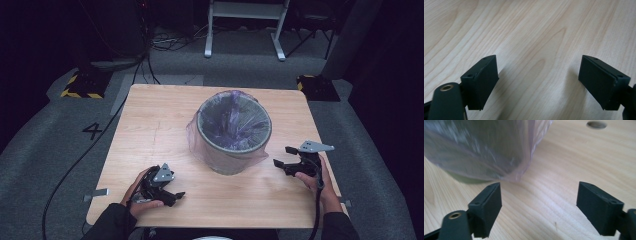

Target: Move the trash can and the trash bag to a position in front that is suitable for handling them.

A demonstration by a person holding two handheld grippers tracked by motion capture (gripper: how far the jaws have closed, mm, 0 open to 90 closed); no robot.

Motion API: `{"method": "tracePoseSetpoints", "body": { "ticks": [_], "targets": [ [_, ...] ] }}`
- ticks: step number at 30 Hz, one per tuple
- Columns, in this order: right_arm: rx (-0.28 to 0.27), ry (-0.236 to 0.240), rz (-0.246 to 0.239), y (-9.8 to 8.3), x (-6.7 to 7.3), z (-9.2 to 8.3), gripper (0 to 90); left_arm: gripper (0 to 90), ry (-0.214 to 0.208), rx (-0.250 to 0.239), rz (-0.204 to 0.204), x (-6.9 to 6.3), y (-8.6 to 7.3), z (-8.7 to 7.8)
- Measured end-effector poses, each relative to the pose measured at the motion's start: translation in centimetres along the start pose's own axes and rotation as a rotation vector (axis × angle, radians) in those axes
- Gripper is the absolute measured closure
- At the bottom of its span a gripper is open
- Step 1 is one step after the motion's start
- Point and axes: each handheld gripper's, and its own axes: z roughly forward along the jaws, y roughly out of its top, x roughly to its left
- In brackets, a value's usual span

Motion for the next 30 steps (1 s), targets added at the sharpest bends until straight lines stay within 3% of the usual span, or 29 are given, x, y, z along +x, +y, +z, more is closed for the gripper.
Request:
{"method": "tracePoseSetpoints", "body": {
  "ticks": [5, 8, 10, 19, 30],
  "targets": [
    [-0.097, -0.012, 0.015, 1.1, 0.4, -1.8, 19.2, 15.2, -0.003, -0.021, 0.006, 0.3, -0.4, -0.1],
    [-0.164, -0.039, 0.021, 2.5, 1.0, -3.3, 19.9, 15.3, -0.003, -0.021, 0.007, 0.3, -0.4, -0.1],
    [-0.197, -0.066, 0.0, 3.7, 1.6, -4.1, 19.9, 15.3, -0.004, -0.021, 0.007, 0.3, -0.4, -0.1],
    [-0.23, -0.048, -0.12, 9.0, 3.6, -5.7, 19.6, 15.9, -0.008, -0.022, 0.013, 0.3, -0.4, -0.1],
    [-0.217, 0.006, -0.181, 14.6, 5.2, -4.2, 19.7, 15.6, -0.019, -0.021, 0.023, 0.5, -0.4, 0.0]
  ]
}}
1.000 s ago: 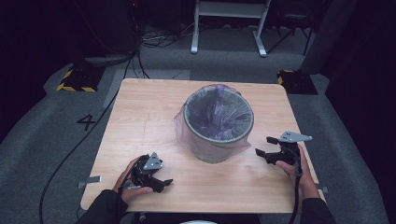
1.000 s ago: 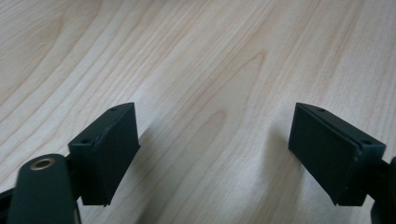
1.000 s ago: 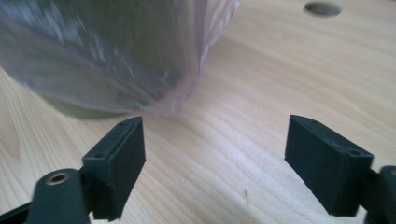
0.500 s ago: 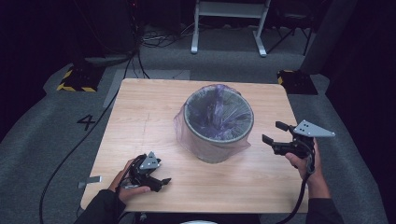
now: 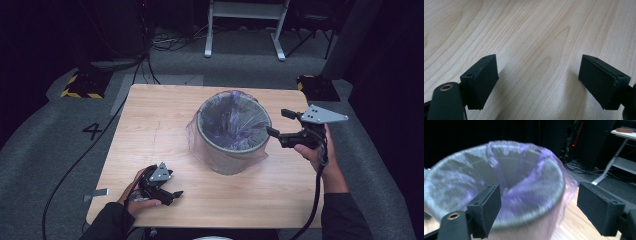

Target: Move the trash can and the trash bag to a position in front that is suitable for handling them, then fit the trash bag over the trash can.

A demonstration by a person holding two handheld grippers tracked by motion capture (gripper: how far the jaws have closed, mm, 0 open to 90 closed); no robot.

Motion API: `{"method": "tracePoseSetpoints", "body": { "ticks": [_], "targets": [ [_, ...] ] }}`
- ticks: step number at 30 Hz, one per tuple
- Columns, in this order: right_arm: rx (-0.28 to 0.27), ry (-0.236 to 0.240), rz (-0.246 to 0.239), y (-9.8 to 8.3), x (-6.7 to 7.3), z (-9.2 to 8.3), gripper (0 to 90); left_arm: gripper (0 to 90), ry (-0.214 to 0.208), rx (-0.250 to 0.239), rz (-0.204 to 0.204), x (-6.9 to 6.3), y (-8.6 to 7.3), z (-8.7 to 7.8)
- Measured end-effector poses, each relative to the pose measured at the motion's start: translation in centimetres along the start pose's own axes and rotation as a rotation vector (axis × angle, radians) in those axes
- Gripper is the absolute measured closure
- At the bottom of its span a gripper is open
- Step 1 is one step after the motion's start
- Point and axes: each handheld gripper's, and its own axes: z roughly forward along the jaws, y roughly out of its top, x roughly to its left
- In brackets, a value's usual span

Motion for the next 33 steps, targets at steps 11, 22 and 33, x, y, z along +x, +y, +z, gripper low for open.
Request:
{"method": "tracePoseSetpoints", "body": {
  "ticks": [11, 22, 33],
  "targets": [
    [0.077, 0.065, -0.099, 4.0, 1.4, 3.3, 21.1, 15.6, -0.002, 0.0, 0.001, 0.0, 0.0, 0.0],
    [0.211, 0.078, -0.143, 4.2, 1.9, 6.8, 20.1, 15.6, -0.002, 0.0, 0.002, 0.0, 0.0, 0.0],
    [0.274, 0.064, -0.178, 4.8, 2.1, 8.8, 19.8, 15.6, -0.006, 0.0, 0.007, 0.1, 0.0, 0.0]
  ]
}}
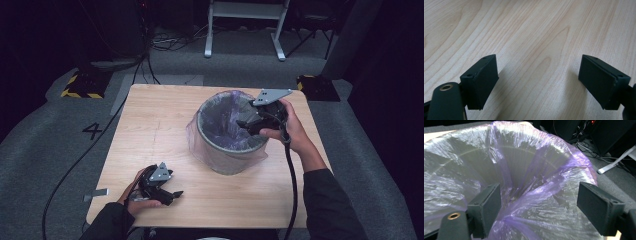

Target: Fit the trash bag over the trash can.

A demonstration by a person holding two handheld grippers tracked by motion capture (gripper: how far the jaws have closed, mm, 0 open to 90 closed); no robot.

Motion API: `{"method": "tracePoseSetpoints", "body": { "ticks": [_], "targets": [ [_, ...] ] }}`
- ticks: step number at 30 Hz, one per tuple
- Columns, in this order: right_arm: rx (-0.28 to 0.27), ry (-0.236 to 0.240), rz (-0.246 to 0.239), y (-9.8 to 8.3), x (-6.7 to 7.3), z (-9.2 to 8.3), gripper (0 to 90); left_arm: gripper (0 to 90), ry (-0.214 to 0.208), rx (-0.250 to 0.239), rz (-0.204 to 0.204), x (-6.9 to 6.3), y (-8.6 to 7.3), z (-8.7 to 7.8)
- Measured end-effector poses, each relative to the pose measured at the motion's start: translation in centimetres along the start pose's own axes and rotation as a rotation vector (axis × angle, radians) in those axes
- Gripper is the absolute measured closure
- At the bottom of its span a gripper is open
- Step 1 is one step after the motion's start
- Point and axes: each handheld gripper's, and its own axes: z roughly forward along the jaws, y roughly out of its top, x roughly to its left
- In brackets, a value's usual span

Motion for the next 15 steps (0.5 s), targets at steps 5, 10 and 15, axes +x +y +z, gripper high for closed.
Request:
{"method": "tracePoseSetpoints", "body": {
  "ticks": [5, 10, 15],
  "targets": [
    [0.037, 0.01, -0.017, 0.4, -0.1, 0.9, 20.9, 15.6, -0.001, 0.0, 0.001, 0.0, 0.0, 0.0],
    [0.067, 0.025, -0.057, 0.7, 0.3, 1.4, 23.1, 15.6, 0.0, 0.0, 0.001, 0.0, 0.0, 0.0],
    [0.096, 0.067, -0.099, 1.0, 0.8, 2.0, 25.5, 15.6, 0.0, 0.0, 0.0, 0.0, 0.0, 0.0]
  ]
}}
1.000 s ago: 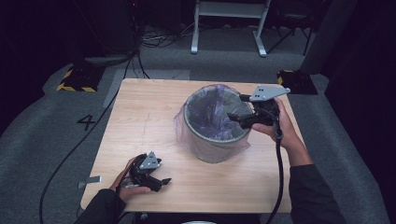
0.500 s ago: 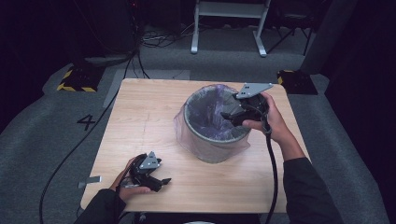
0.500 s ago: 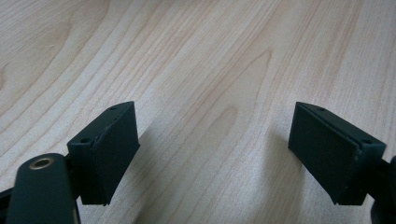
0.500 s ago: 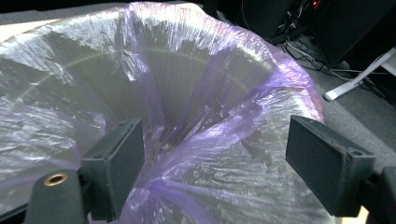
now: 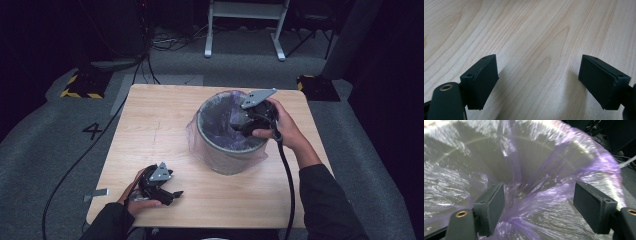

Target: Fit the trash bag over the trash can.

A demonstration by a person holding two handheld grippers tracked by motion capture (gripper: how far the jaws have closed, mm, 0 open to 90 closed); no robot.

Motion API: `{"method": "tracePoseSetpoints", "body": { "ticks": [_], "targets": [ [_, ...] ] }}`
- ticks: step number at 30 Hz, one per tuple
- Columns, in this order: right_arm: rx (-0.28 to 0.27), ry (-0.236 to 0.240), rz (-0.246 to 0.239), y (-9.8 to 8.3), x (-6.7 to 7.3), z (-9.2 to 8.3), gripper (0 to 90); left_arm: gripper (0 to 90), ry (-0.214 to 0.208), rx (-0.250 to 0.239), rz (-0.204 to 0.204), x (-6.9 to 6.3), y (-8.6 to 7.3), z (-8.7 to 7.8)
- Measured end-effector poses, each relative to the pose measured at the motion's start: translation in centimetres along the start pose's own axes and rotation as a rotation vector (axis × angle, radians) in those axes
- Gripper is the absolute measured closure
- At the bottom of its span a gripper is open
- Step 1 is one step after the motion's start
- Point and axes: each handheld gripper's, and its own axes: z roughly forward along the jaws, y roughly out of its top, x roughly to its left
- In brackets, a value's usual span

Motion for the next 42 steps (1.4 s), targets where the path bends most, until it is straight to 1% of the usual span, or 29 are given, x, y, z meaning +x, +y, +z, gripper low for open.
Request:
{"method": "tracePoseSetpoints", "body": {
  "ticks": [2, 3, 8, 9, 11, 12, 14, 18, 20, 21, 23, 24, 28, 30, 31, 33, 35, 38, 40, 42],
  "targets": [
    [0.023, 0.01, -0.017, 0.2, 0.1, 0.3, 25.8, 15.6, 0.0, 0.0, 0.0, 0.0, 0.0, 0.0],
    [0.033, 0.015, -0.018, 0.2, 0.2, 0.4, 25.8, 15.6, 0.0, 0.0, 0.0, 0.0, 0.0, 0.0],
    [0.123, 0.033, -0.038, 0.6, 0.3, 1.0, 24.5, 15.6, -0.002, 0.0, 0.0, 0.0, 0.0, 0.0],
    [0.142, 0.031, -0.04, 0.8, 0.3, 1.1, 24.5, 15.5, -0.002, -0.001, 0.002, 0.0, 0.0, 0.0],
    [0.182, 0.037, -0.057, 1.1, 0.5, 1.4, 24.8, 15.5, -0.004, 0.0, 0.003, 0.0, 0.0, 0.0],
    [0.198, 0.044, -0.066, 1.2, 0.6, 1.4, 25.0, 15.5, -0.004, 0.0, 0.004, 0.1, 0.0, 0.0],
    [0.229, 0.065, -0.068, 1.4, 0.8, 1.6, 24.9, 15.4, -0.005, 0.0, 0.004, 0.1, 0.0, 0.0],
    [0.319, 0.057, -0.085, 1.6, 0.9, 2.3, 24.4, 15.4, -0.005, 0.0, 0.004, 0.1, 0.0, 0.0],
    [0.351, 0.063, -0.081, 1.5, 1.0, 2.5, 24.2, 15.5, -0.005, -0.001, 0.003, 0.1, 0.0, 0.0],
    [0.371, 0.077, -0.073, 1.5, 1.0, 2.6, 23.8, 15.5, -0.004, 0.0, 0.004, 0.1, 0.0, 0.0],
    [0.394, 0.074, -0.071, 1.3, 0.9, 2.6, 23.6, 15.5, -0.004, -0.001, 0.003, 0.0, 0.0, 0.0],
    [0.402, 0.067, -0.069, 1.2, 0.9, 2.6, 23.6, 15.5, -0.003, -0.001, 0.002, 0.0, 0.0, 0.0],
    [0.433, 0.075, -0.044, 0.8, 0.6, 2.5, 23.0, 15.6, 0.0, 0.0, -0.001, 0.0, 0.0, 0.0],
    [0.44, 0.084, -0.032, 0.6, 0.5, 2.5, 22.8, 15.6, 0.001, 0.0, -0.003, 0.0, 0.0, 0.0],
    [0.436, 0.077, -0.032, 0.5, 0.5, 2.5, 22.7, 15.6, 0.001, 0.0, -0.004, 0.0, 0.0, 0.0],
    [0.42, 0.083, -0.019, 0.4, 0.5, 2.4, 22.6, 15.6, 0.001, 0.0, -0.003, 0.0, 0.0, 0.0],
    [0.4, 0.073, -0.015, 0.4, 0.4, 2.2, 22.3, 15.6, 0.001, 0.0, -0.003, 0.0, 0.0, 0.0],
    [0.349, 0.061, 0.01, 0.4, 0.3, 1.8, 22.3, 15.6, 0.001, 0.0, -0.004, 0.0, 0.0, 0.0],
    [0.32, 0.065, 0.021, 0.4, 0.2, 1.6, 22.1, 15.6, 0.001, 0.0, -0.003, 0.0, 0.0, 0.0],
    [0.264, 0.057, 0.04, 0.3, 0.1, 1.2, 22.2, 15.6, 0.001, 0.0, -0.003, 0.0, 0.0, 0.0]
  ]
}}
